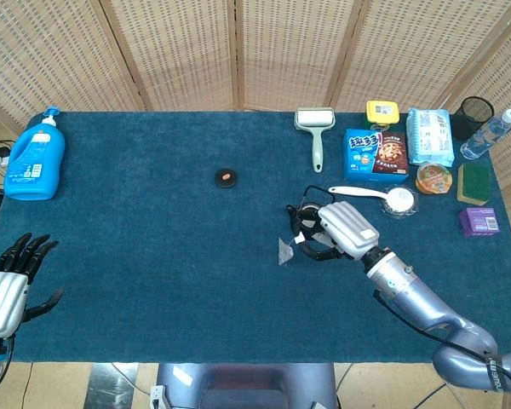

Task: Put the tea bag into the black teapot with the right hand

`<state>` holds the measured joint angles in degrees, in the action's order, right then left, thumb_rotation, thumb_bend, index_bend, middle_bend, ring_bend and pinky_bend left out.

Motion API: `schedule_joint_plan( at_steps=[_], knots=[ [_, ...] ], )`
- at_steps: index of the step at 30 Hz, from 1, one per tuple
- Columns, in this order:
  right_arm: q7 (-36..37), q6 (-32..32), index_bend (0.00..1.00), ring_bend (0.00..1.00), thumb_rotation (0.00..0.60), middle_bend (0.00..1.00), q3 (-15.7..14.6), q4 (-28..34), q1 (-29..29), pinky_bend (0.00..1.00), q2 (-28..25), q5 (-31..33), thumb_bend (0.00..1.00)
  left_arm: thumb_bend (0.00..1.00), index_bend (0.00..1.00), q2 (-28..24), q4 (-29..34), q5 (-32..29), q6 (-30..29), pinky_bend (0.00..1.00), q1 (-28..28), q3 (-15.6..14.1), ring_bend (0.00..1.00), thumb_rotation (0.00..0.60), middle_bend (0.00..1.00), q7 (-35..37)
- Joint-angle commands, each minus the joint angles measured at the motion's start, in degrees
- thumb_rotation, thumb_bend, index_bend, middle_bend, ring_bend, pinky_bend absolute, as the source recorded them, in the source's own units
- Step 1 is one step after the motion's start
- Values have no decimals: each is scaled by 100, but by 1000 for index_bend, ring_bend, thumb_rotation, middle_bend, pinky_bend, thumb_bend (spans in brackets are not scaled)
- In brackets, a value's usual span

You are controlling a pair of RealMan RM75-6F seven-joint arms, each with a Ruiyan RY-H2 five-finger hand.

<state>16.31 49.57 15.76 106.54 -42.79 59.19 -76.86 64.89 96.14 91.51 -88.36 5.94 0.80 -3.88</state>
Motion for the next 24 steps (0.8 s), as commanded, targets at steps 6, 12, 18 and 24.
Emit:
schedule_joint_plan(
  at_steps=[6, 12, 18, 24],
  knots=[
    [263, -325, 534, 1000, 600, 1000, 241, -320, -286, 1000, -75, 314, 521, 287, 141, 29, -78, -68, 9, 136, -40, -2, 31, 600, 116, 56],
    [302, -535, 536, 1000, 600, 1000, 326, -587, -462, 1000, -27, 549, 522, 287, 141, 51, -117, -118, 45, 137, -41, 12, 31, 600, 116, 66],
    [385, -733, 538, 1000, 600, 1000, 377, -954, -604, 1000, 54, 746, 521, 287, 141, 88, -160, -199, 143, 136, -6, 42, 31, 600, 116, 53],
    [485, -873, 538, 1000, 600, 1000, 358, -1217, -658, 1000, 120, 813, 521, 286, 141, 103, -189, -249, 215, 136, 21, 58, 31, 600, 116, 38]
  ],
)
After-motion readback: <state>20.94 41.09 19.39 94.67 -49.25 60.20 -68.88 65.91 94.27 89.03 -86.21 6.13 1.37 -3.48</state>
